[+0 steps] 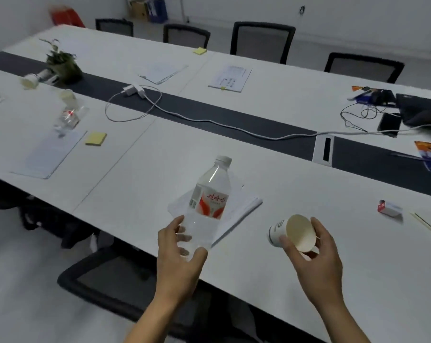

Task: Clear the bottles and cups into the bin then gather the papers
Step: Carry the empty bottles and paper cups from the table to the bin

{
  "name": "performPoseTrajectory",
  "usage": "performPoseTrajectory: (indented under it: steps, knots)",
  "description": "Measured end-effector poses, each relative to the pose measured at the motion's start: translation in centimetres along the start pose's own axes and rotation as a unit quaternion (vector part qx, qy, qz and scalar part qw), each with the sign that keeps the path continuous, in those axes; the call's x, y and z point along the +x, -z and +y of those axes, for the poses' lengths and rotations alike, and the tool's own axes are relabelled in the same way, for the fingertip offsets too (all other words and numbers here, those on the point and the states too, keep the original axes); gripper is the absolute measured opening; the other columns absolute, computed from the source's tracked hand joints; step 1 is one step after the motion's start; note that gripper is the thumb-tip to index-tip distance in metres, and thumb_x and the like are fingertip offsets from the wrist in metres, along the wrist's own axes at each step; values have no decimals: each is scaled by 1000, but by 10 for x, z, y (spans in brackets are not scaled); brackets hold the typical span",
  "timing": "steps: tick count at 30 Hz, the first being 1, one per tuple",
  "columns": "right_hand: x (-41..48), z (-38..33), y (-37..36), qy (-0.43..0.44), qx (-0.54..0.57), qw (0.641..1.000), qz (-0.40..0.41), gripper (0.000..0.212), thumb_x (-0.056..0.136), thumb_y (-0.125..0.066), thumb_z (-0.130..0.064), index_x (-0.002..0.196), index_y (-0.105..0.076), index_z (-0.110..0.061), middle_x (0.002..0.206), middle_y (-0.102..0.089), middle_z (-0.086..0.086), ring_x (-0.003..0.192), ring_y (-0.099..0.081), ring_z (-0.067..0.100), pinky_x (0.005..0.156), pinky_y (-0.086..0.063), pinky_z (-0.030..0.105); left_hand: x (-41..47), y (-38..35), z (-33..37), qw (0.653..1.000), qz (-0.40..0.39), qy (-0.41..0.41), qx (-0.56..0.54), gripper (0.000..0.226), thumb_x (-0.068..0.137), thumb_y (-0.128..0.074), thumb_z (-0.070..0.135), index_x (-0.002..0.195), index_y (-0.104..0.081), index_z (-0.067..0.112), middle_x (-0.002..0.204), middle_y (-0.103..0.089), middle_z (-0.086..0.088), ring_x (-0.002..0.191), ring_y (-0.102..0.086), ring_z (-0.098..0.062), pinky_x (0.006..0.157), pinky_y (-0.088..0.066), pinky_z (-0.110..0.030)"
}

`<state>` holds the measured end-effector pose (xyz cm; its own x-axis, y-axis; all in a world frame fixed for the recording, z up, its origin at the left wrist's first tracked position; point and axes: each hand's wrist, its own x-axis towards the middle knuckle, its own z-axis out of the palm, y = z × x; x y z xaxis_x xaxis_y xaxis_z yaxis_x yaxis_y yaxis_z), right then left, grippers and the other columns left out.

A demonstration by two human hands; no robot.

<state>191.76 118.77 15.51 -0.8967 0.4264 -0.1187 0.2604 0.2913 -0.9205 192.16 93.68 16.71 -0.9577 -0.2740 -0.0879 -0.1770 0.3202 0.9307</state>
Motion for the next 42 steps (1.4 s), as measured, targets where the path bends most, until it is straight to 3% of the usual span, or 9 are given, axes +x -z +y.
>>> performPoseTrajectory:
  steps: [3, 7, 11, 16, 22, 24, 27, 32, 42]
  knots:
    - [-66, 29, 11, -8, 16, 999, -42, 85, 68, -80, -48, 144, -44, -34, 135, -48, -14, 113, -58, 16, 92, -50, 32, -75, 27, -19, 997, 62, 26, -34, 78, 61, -66, 42, 135, -46, 30, 120, -46, 17, 102, -61, -6, 76, -53, -21]
    - [-128, 44, 4, 4, 4, 991, -131, 90, 64, -78, -58, 144, -43, -37, 125, -46, -28, 120, -54, 12, 99, -49, 36, -165, 74, -45, 987, 136, 81, -38, 65, 85, -73, 21, 142, -43, 29, 129, -55, 9, 99, -64, -1, 73, -53, -19]
    - [-177, 21, -21, 46, -10, 977, -206, 97, 56, -72, -69, 143, -45, -36, 126, -47, -26, 123, -51, 8, 106, -46, 43, -232, 137, -65, 966, 224, 122, -41, 65, 83, -73, 40, 140, -44, 30, 127, -58, 6, 106, -61, -11, 78, -48, -24]
    - [-235, -16, -77, 102, -8, 949, -297, 86, 59, -78, -63, 137, -49, -40, 126, -49, -33, 119, -55, 4, 99, -48, 32, -288, 215, -97, 926, 352, 131, -42, 56, 90, -67, 16, 138, -41, 29, 130, -54, 4, 109, -57, -11, 77, -43, -21]
    - [-325, -44, -185, 167, -25, 917, -361, 87, 62, -78, -68, 137, -52, -33, 130, -52, -24, 116, -51, -9, 92, -47, 20, -318, 319, -162, 887, 428, 147, -91, 65, 82, -77, 29, 136, -40, 35, 133, -54, 3, 110, -57, -11, 80, -47, -23]
    - [-359, -52, -233, 184, -38, 902, -390, 92, 57, -76, -75, 136, -53, -34, 130, -52, -26, 118, -53, -6, 92, -52, 28, -321, 363, -181, 874, 451, 145, -106, 67, 75, -73, 34, 134, -41, 35, 133, -54, 4, 108, -58, -8, 76, -50, -14]
    - [-403, -77, -304, 225, -56, 873, -430, 91, 55, -71, -81, 133, -51, -39, 128, -52, -27, 117, -55, -2, 94, -54, 32, -320, 428, -202, 859, 482, 140, -105, 64, 84, -77, 19, 134, -41, 36, 133, -54, 5, 106, -57, 2, 77, -49, -12]
    - [-448, -134, -399, 280, -52, 852, -439, 87, 66, -75, -66, 140, -50, -29, 127, -51, -29, 113, -58, 5, 91, -54, 36, -287, 535, -217, 847, 506, 130, -97, 59, 87, -69, 14, 135, -41, 36, 135, -53, 8, 117, -56, -15, 81, -44, -21]
    - [-446, -197, -648, 267, -2, 861, -434, 82, 66, -77, -53, 140, -51, -29, 128, -55, -14, 111, -54, -6, 86, -47, 12, -105, 721, -276, 859, 498, 114, -40, 71, 82, -75, 17, 142, -39, 26, 136, -52, 9, 113, -59, -6, 81, -48, -14]
